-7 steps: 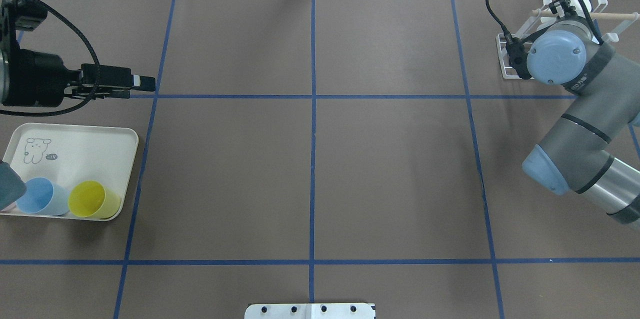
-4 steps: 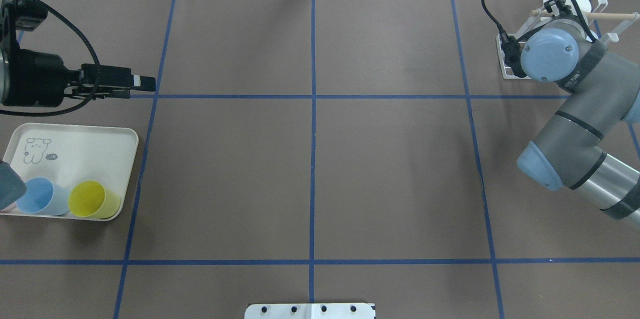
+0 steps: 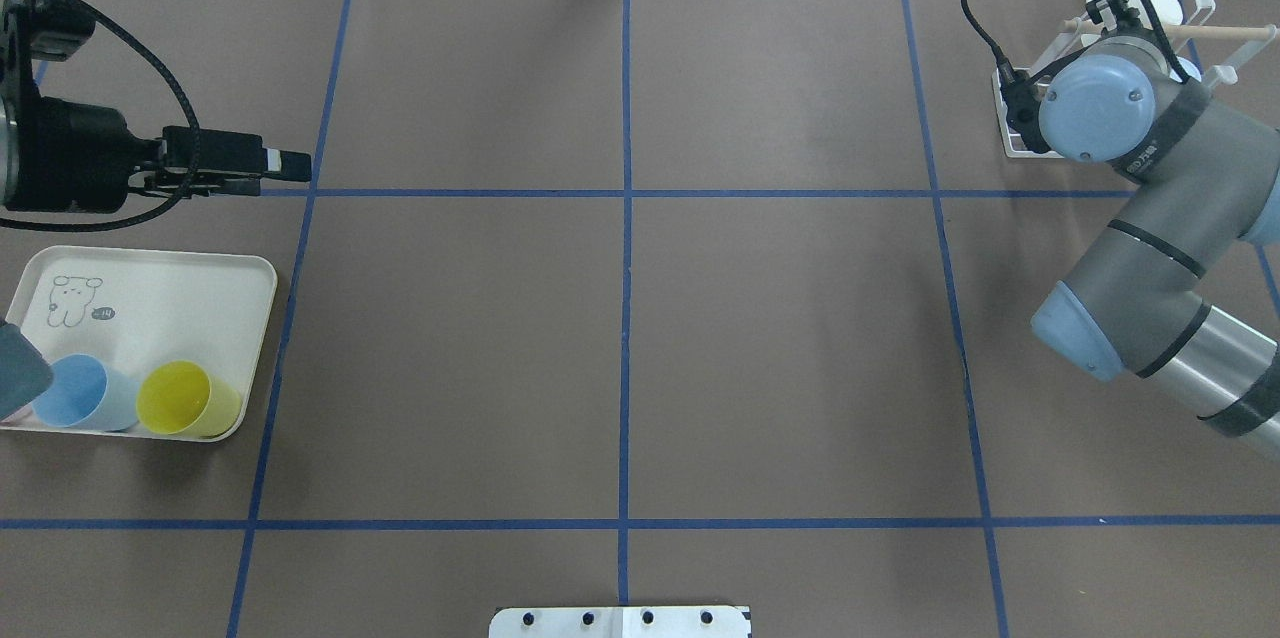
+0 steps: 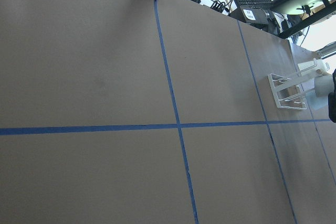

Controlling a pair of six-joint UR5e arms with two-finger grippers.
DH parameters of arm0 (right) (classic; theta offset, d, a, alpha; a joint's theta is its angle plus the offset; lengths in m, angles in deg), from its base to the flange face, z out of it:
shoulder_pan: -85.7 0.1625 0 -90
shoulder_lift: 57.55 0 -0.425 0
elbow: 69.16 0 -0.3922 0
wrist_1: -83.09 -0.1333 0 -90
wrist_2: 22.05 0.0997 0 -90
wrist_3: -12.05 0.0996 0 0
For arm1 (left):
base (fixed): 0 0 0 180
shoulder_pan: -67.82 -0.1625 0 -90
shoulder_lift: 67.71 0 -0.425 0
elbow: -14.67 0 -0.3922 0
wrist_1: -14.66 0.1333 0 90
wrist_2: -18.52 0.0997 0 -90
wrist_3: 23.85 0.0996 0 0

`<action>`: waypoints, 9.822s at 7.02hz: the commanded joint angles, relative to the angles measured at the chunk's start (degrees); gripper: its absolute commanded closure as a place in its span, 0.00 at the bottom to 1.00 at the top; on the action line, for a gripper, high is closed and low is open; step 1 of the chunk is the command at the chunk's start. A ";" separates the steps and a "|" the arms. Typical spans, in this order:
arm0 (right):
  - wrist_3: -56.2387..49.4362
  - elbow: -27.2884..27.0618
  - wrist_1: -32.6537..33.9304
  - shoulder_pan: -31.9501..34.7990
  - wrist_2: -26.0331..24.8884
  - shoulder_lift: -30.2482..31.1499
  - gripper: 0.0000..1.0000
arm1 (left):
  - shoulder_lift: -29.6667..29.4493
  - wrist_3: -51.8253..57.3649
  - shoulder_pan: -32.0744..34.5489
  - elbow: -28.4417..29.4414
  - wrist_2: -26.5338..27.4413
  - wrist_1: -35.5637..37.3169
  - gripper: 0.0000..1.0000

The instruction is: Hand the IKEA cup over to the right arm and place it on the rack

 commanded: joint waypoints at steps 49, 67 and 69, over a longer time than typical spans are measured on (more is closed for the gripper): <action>76.43 -15.69 -39.63 -31.46 6.60 -8.76 0.01 | -7.63 -44.09 2.57 -1.59 -6.23 -5.80 1.00; 66.14 -16.22 -39.90 -32.69 4.57 -12.54 0.09 | -14.06 -42.10 -13.22 0.88 6.41 0.44 1.00; 65.69 -16.22 -39.90 -32.61 4.57 -12.54 0.20 | -14.15 -42.10 -13.22 0.97 6.42 0.44 1.00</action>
